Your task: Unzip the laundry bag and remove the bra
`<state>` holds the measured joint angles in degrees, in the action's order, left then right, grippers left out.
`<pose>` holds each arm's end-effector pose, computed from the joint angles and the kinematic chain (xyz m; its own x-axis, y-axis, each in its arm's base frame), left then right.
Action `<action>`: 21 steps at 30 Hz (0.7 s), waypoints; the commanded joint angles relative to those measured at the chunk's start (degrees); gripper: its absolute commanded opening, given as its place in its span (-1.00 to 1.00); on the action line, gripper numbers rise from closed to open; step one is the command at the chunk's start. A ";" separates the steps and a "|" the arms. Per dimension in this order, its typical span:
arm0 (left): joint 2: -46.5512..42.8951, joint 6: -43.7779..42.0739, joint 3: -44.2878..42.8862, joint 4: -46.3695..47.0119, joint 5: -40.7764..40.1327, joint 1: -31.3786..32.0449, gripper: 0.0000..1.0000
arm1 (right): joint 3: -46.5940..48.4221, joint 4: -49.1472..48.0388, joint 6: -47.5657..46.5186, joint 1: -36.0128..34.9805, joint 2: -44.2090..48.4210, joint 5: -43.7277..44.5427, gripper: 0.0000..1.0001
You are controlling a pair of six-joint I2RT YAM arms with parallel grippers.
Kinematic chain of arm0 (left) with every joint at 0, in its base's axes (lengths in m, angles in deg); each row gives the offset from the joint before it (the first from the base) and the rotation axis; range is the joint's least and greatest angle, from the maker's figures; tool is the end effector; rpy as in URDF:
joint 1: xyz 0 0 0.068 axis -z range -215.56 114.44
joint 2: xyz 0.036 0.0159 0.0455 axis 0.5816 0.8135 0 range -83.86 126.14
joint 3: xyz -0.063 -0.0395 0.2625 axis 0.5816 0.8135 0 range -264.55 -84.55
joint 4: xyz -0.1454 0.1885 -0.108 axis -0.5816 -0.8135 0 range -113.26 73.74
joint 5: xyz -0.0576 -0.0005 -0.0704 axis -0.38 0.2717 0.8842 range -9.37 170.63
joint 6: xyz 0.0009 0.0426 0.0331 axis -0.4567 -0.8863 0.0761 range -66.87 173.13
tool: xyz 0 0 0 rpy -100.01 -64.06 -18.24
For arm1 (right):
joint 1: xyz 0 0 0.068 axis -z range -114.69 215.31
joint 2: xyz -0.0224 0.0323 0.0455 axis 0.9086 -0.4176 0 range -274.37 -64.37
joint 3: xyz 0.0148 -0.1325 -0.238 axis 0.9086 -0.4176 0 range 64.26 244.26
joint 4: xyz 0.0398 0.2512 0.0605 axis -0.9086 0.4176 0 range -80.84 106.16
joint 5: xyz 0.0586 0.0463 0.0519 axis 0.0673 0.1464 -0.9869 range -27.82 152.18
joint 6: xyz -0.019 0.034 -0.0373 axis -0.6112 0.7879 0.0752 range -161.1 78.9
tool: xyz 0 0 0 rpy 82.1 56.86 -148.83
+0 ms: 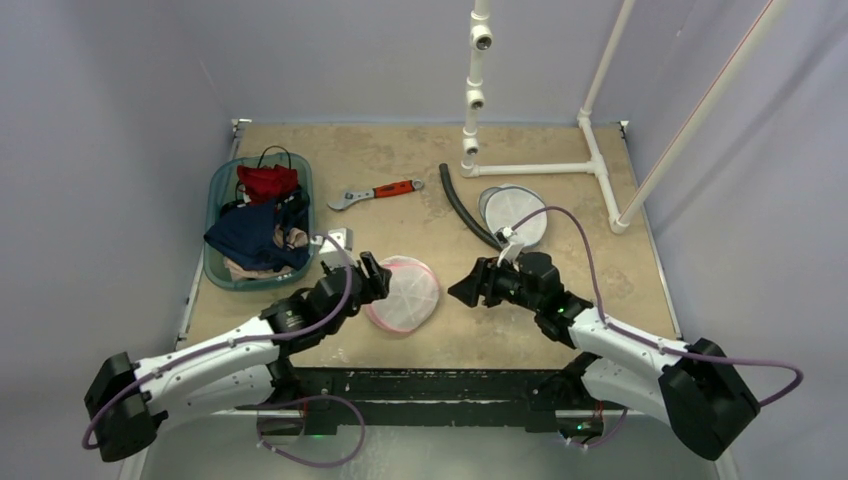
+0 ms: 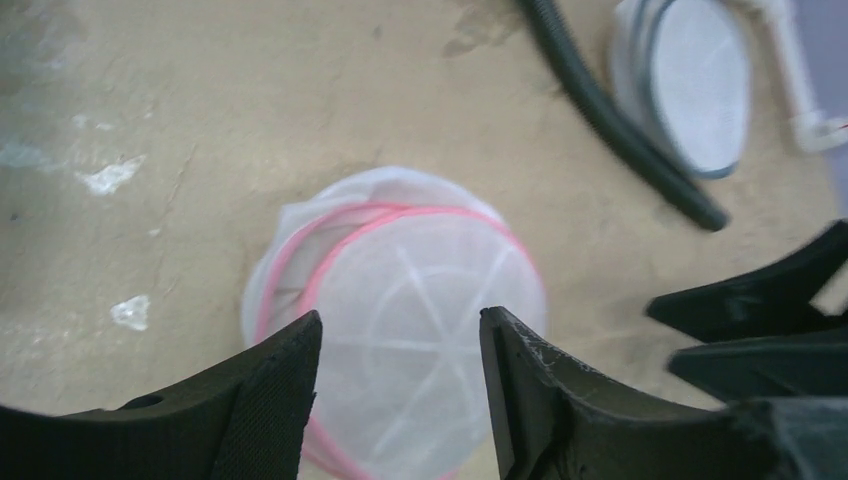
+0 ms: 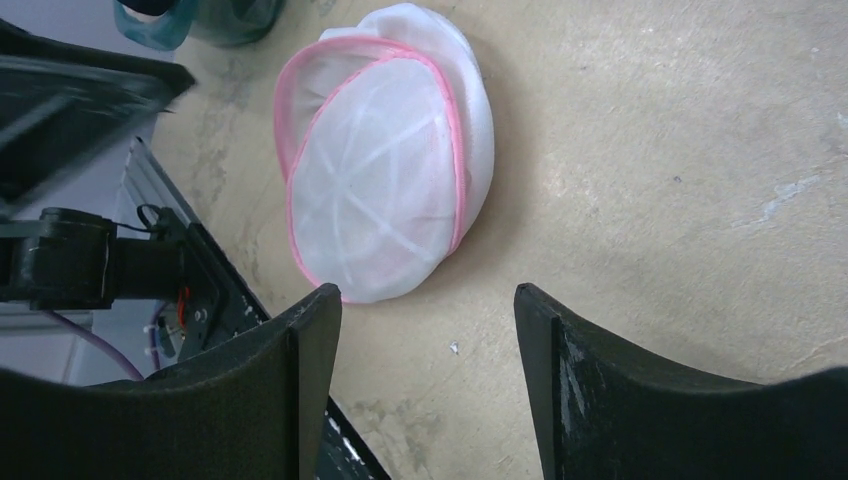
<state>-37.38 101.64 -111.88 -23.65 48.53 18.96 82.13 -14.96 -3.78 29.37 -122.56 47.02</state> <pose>0.1214 -0.1377 0.2347 -0.4819 -0.4172 -0.7705 0.0800 0.8547 -0.5129 0.1651 0.1310 0.1949 -0.6464 0.2542 -0.7194 -0.4752 0.6035 0.6402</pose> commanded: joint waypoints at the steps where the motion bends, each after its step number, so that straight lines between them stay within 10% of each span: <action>1: 6.00 2.64 3.34 -4.24 -3.04 -0.45 0.20 | 0.94 -4.51 0.35 0.00 0.02 -1.51 0.34; 21: 28.30 5.60 5.71 27.85 8.08 -3.18 0.20 | 0.78 14.49 -0.13 0.00 21.09 7.02 0.41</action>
<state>-14.17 107.22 -101.87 -2.37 55.37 16.42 81.36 -5.34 -3.69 29.37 -104.94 49.84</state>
